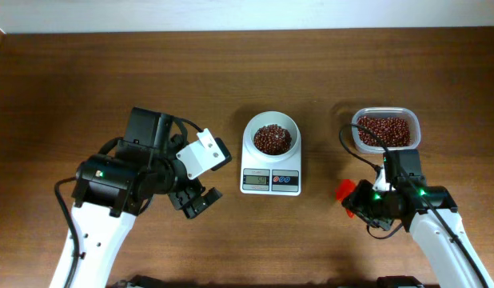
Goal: Scoop and weigh 50g on scale
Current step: 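Lower the scoop in front of the tub and release it onto the table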
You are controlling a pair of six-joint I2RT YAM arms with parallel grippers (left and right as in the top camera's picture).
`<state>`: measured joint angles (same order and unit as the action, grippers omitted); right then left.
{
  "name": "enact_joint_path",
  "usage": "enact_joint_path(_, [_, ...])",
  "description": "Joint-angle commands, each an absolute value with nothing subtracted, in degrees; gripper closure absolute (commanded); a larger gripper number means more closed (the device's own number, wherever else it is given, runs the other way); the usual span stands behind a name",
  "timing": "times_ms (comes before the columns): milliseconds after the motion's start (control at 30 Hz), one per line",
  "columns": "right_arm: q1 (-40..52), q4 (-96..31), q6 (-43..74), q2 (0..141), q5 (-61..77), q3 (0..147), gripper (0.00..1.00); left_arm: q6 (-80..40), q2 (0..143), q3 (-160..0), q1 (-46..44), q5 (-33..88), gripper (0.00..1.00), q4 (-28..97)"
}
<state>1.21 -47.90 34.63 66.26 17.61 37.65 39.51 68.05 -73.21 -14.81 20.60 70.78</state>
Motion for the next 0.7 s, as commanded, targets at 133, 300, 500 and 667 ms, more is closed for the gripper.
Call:
enact_joint_path(133, [1.5,-47.94,36.8,69.32,13.19,37.39,0.62,40.42,67.92,-73.89,-14.46,21.23,0.01,70.81])
enact_joint_path(300, [1.5,-47.94,42.5,72.12,13.47,37.39,0.55,40.42,67.92,-73.89,-14.46,21.23,0.01,70.83])
enact_joint_path(500, [1.5,-51.48,42.48,72.12,14.22,37.39,0.43,40.42,67.92,-73.89,-14.46,21.23,0.01,70.83])
enact_joint_path(667, [1.5,-52.25,42.5,72.12,10.2,37.39,0.43,40.42,67.92,-73.89,-14.46,21.23,0.01,70.81])
